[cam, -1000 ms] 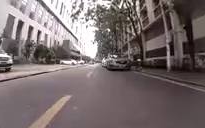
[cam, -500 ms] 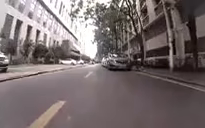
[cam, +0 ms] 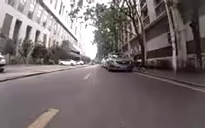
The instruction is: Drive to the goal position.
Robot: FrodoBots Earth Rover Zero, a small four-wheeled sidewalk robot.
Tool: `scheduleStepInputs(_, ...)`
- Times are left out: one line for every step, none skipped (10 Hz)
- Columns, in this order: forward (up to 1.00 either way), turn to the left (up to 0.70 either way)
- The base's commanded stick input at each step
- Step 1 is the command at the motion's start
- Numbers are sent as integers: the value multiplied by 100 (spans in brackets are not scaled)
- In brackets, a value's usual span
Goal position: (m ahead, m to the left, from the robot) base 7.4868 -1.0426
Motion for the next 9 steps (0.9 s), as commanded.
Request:
scheduleStepInputs(70, 0)
scheduleStepInputs(70, 0)
scheduleStepInputs(70, 0)
scheduleStepInputs(70, 0)
scheduleStepInputs(70, 0)
scheduleStepInputs(70, 0)
scheduleStepInputs(70, 0)
scheduleStepInputs(70, 0)
scheduleStepInputs(70, 0)
